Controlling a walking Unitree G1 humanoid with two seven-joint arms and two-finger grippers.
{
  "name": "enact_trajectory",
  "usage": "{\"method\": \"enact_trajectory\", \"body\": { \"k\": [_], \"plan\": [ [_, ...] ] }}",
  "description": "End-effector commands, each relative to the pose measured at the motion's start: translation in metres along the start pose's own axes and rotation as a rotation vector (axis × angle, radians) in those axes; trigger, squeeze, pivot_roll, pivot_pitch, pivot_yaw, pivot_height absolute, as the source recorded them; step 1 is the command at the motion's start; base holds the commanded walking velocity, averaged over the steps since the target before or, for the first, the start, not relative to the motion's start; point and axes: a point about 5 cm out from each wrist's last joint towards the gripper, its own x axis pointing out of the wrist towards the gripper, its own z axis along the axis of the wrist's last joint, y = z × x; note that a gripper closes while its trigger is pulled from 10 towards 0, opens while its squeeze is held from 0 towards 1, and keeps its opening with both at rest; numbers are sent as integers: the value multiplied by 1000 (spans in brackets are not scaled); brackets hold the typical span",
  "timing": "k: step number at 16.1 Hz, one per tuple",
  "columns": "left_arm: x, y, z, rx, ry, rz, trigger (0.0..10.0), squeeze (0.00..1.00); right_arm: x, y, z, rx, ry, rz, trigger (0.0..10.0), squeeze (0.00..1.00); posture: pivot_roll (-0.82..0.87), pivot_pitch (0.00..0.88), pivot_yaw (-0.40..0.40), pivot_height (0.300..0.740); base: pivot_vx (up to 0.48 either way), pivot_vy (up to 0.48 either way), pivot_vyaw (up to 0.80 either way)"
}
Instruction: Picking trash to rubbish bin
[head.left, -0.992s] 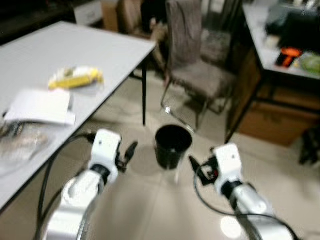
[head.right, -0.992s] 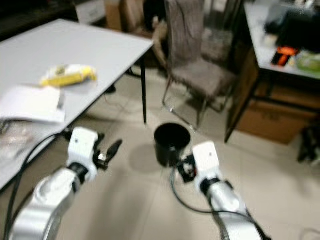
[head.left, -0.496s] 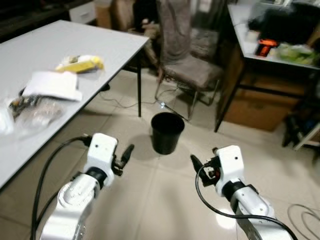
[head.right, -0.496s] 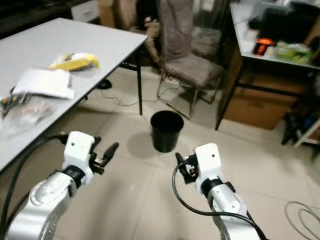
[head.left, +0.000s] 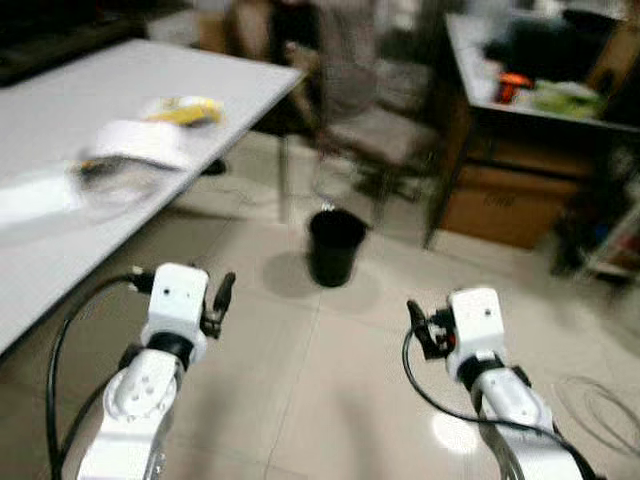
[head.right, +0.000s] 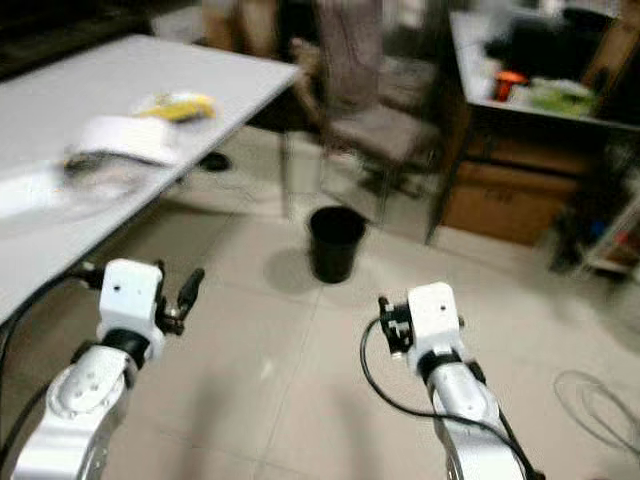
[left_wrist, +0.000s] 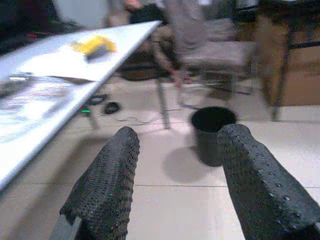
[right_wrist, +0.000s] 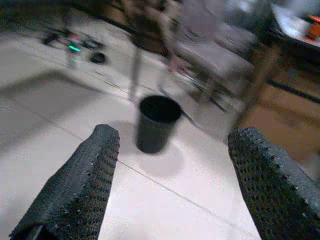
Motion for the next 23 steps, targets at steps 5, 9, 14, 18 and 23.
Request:
{"method": "enact_trajectory", "body": {
  "k": [5, 9, 14, 18, 23],
  "plan": [
    [10, 4, 8, 37, -22, 10, 10000, 0, 8, 1, 8, 9, -42, 10, 10000, 0, -32, 0, -26, 740, 121, 0, 800],
    [16, 3, 13, 26, -33, 1, 10000, 0, 12, 1, 12, -12, -66, 24, 10000, 0, -33, 0, -21, 740, 341, 0, 722],
    [23, 8, 17, 21, -44, 3, 10000, 0, 14, -1, 15, 5, -75, 25, 10000, 0, -31, 0, -18, 740, 358, 0, 0],
    [28, 11, 19, 21, -47, 0, 10000, 0, 14, -2, 15, 9, -74, 35, 10000, 0, -32, 0, -14, 740, 398, 0, 0],
    [32, 8, 20, 9, -49, -13, 10000, 0, 14, -1, 14, -1, -68, 61, 10000, 0, -31, 0, -17, 740, 405, 0, 0]
  ]
}}
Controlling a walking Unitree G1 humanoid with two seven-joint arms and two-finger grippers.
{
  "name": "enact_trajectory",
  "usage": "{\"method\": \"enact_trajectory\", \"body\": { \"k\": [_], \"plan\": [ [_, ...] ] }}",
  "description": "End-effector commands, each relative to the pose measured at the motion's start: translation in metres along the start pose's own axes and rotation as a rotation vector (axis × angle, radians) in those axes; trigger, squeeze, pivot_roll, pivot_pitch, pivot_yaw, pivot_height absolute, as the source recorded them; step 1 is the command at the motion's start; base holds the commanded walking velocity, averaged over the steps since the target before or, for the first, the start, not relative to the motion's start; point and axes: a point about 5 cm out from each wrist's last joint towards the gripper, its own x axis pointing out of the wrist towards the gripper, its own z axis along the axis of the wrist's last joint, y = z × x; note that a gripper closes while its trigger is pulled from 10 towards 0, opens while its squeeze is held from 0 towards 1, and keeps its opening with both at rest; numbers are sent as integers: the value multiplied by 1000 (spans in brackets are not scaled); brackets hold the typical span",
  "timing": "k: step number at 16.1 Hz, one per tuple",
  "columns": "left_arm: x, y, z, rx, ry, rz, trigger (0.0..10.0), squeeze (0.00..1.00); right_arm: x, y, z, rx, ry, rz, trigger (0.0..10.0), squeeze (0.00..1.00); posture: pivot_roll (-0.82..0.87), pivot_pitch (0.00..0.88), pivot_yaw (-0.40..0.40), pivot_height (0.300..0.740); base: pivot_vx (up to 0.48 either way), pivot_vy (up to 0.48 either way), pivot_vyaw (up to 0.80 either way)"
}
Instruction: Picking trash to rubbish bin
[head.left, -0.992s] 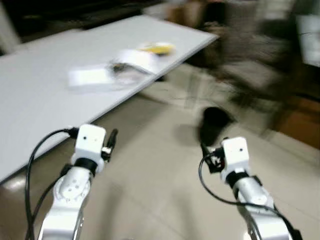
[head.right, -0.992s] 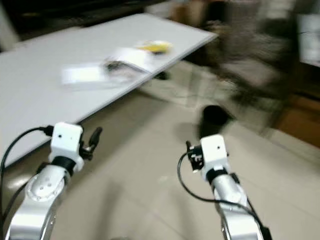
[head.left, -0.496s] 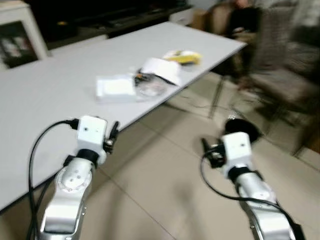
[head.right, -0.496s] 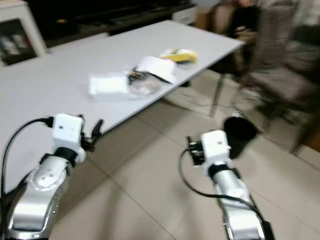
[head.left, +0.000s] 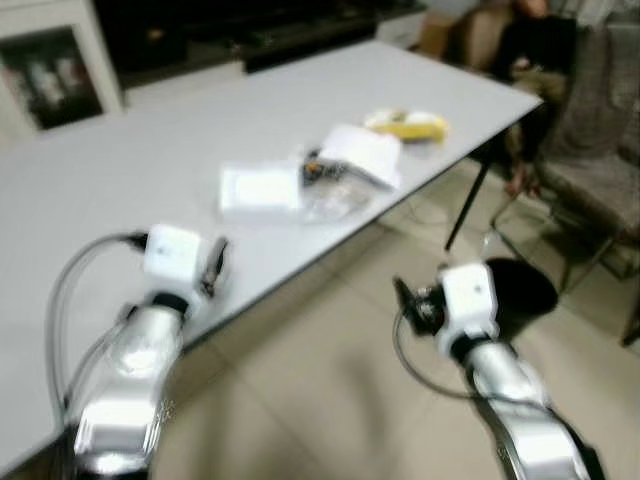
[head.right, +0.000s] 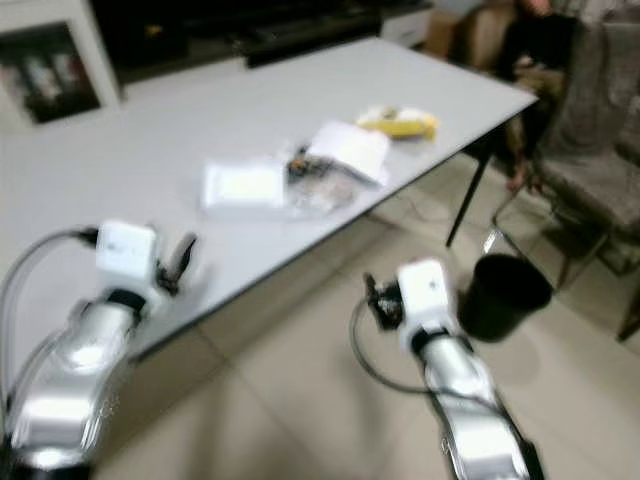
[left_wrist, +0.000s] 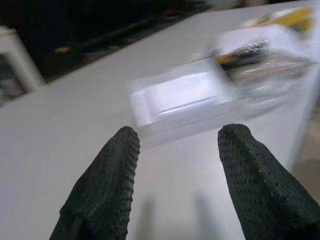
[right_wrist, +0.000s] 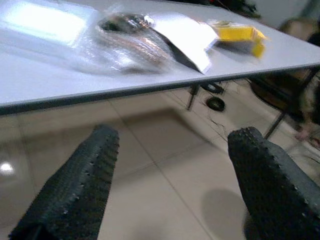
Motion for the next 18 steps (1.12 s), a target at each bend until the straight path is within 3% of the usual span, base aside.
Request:
{"method": "enact_trajectory", "body": {
  "k": [1, 14, 18],
  "plan": [
    [0, 8, 1, 13, -3, 18, 10000, 0, 1, 3, 6, -4, -26, 11, 10000, 0, -32, 0, -17, 740, 409, 0, 0],
    [10, 2, 2, -3, -11, -38, 10000, 0, -2, 0, 3, 2, -23, -6, 10000, 0, -46, 0, -3, 740, 408, 0, 0],
    [10, 0, 2, -13, -11, -47, 10000, 0, -5, 5, 5, 42, -46, 39, 10000, 0, -44, 0, -4, 740, 408, 0, 0]
  ]
}}
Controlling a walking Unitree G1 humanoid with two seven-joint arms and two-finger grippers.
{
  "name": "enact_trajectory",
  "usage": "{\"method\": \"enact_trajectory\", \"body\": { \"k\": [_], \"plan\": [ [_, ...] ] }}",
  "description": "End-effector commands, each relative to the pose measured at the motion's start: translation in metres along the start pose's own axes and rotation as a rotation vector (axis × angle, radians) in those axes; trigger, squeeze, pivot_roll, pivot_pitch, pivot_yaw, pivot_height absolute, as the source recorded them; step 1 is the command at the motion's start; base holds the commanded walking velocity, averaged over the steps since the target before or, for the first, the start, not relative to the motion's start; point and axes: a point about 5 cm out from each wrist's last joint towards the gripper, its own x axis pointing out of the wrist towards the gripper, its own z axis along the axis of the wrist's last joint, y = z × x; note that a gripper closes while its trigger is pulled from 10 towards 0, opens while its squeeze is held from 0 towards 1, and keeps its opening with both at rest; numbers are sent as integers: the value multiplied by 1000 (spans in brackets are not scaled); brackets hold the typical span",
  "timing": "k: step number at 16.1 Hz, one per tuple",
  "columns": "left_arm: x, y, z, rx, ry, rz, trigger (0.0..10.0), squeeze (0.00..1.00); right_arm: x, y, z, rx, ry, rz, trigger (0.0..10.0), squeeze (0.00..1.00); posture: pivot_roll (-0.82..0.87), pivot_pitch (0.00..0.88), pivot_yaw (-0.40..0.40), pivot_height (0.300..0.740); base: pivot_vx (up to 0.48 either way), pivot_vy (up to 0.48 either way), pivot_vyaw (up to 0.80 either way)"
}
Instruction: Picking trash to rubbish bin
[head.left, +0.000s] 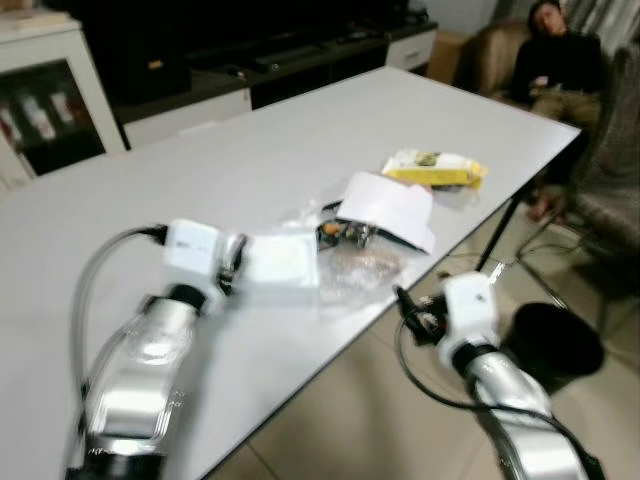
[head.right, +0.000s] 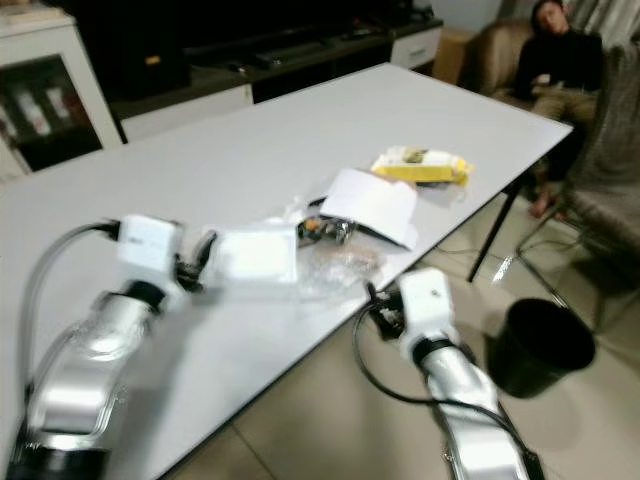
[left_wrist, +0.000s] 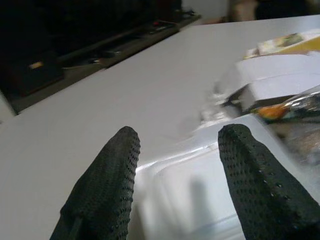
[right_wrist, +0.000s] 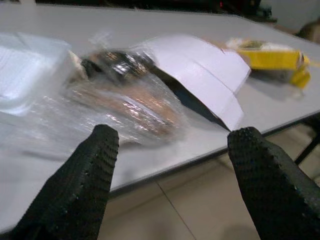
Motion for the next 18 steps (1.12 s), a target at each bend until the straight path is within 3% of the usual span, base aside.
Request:
{"method": "enact_trajectory", "body": {
  "k": [1, 4, 5, 10, 14, 16, 18],
  "plan": [
    [-1, 9, 0, 11, 6, 25, 10000, 0, 0, 4, 11, 18, -54, 30, 10000, 0, -44, 0, -5, 740, 409, 0, 0],
    [1, 12, -7, -29, 34, 48, 10000, 31, -1, 6, 13, 39, -66, 47, 10000, 0, -47, 0, -4, 740, 0, 0, 0],
    [2, 15, -8, -91, 26, 74, 10000, 1000, -1, 6, 13, 46, -68, 46, 10000, 0, -51, 0, -3, 740, 0, 0, 0],
    [16, 10, -14, -191, 62, 19, 10000, 1000, -1, 8, 15, 46, -65, 50, 10000, 0, -55, 0, -5, 740, 0, 0, 0],
    [27, 9, -25, -146, 124, -24, 10000, 1000, -1, 11, 16, 45, -68, 69, 10000, 0, -63, 0, -1, 740, 0, 0, 0],
    [34, 12, -34, -123, 165, -9, 10000, 0, -1, 11, 17, 43, -68, 74, 10000, 0, -68, 0, 1, 740, 0, 0, 0],
    [40, 14, -39, -103, 188, -7, 10000, 0, -1, 11, 17, 39, -69, 74, 10000, 0, -73, 0, 3, 740, 0, 0, 0]
  ]
}}
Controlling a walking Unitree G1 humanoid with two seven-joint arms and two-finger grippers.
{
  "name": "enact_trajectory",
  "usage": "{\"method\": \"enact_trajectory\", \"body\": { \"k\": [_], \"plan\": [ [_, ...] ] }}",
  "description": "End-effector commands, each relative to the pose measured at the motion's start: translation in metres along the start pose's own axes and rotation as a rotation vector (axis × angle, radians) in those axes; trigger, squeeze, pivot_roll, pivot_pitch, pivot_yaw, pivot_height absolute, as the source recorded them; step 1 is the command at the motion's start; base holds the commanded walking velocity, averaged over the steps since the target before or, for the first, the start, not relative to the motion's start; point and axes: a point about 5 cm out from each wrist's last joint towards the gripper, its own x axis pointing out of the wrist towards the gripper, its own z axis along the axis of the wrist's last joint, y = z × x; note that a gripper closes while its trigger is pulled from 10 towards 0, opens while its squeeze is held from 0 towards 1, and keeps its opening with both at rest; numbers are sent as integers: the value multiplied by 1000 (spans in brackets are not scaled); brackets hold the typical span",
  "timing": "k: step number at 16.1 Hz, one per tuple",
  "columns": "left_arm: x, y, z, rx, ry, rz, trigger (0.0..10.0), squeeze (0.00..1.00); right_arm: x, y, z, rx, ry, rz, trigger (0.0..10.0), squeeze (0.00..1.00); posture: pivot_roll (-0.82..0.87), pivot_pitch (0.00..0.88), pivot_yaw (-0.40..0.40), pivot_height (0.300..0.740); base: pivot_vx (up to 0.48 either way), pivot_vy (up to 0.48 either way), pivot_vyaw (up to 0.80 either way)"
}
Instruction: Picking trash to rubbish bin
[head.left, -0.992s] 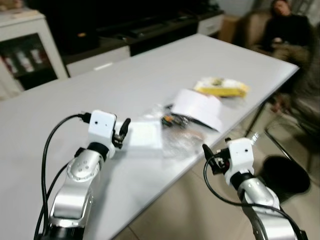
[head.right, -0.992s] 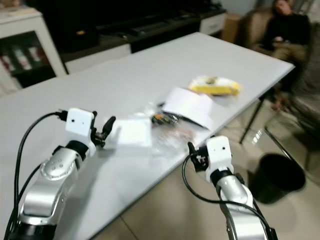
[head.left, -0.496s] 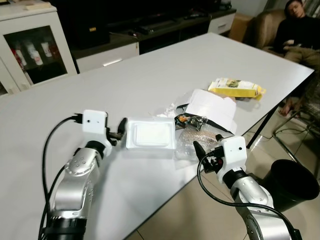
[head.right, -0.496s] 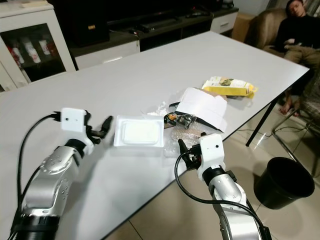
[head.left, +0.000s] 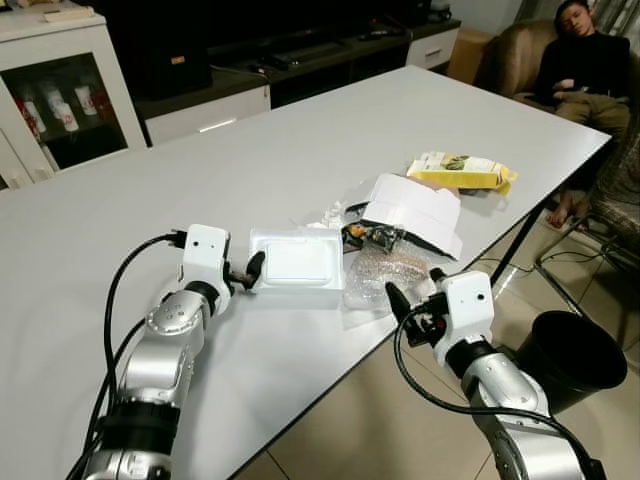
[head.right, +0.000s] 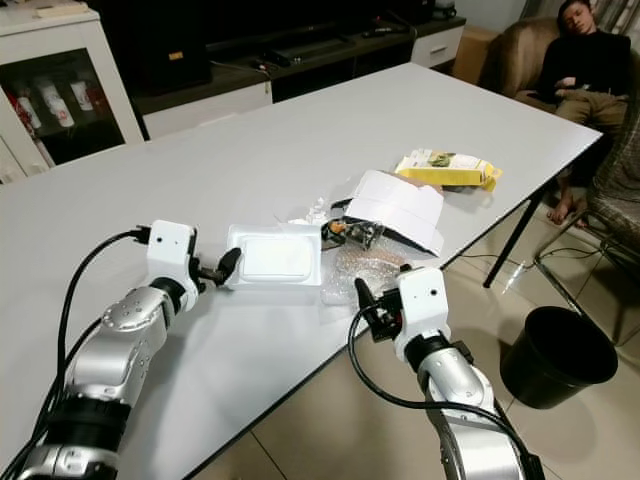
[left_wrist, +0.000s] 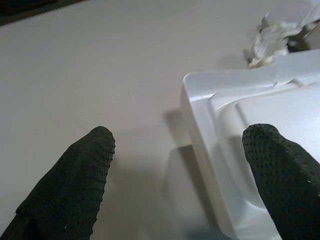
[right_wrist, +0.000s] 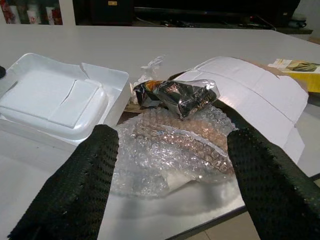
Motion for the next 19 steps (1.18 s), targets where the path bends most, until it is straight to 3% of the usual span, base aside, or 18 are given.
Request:
{"method": "enact_trajectory", "body": {
  "k": [1, 6, 7, 8, 9, 10, 11, 12, 13, 14, 15, 16, 19],
  "plan": [
    [6, -1, 2, 30, 2, -4, 10000, 0, -1, -1, 4, -1, -7, 2, 10000, 0, -76, 0, 4, 740, 0, 0, 0],
    [15, -5, -11, 52, 60, -41, 10000, 0, -2, 0, 3, -2, -5, 2, 10000, 0, -77, 0, 8, 740, 0, 0, 0],
    [16, -5, -13, 52, 65, -34, 9333, 0, -2, 0, 3, -2, -5, 1, 10000, 0, -79, 0, 9, 740, 0, 0, 0],
    [17, -5, -13, 50, 66, -33, 9333, 0, -2, 0, 3, -2, -5, 1, 10000, 0, -79, 0, 9, 740, 0, 0, 0],
    [18, -5, -15, 35, 68, -32, 1569, 0, -2, 0, 3, -1, -5, 1, 10000, 0, -79, 0, 10, 740, 0, 0, 0],
    [19, -3, -15, 5, 69, -20, 0, 0, -3, 0, 3, -1, -4, 0, 10000, 0, -80, 0, 11, 740, 0, 0, 0],
    [20, 1, -14, -26, 66, 9, 1608, 0, -3, 0, 3, -1, -4, -2, 10000, 0, -80, 0, 11, 740, 0, 0, 0],
    [20, 4, -12, -51, 53, 29, 6314, 0, -3, -1, 3, -1, -4, -5, 10000, 0, -79, 0, 10, 740, 0, 0, 0],
    [20, 5, -10, -58, 43, 30, 8353, 0, -3, -1, 3, -1, -4, -5, 10000, 0, -77, 0, 10, 740, 0, 0, 0],
    [20, 5, -10, -56, 41, 24, 9725, 0, -3, -1, 3, 0, -3, -5, 10000, 0, -76, 0, 9, 740, 0, 0, 0],
    [20, 3, -11, -42, 43, 2, 2941, 0, -3, -1, 3, 0, -3, -3, 10000, 0, -74, 0, 8, 740, 0, 0, 0],
    [20, 2, -13, -27, 50, -15, 0, 0, -3, 0, 3, 0, -3, -1, 10000, 0, -74, 0, 8, 740, 0, 0, 0],
    [20, -3, -17, -21, 69, -50, 0, 0, -2, 0, 2, -6, -1, -1, 10000, 0, -75, 0, 8, 740, 0, 0, 0]
  ]
}}
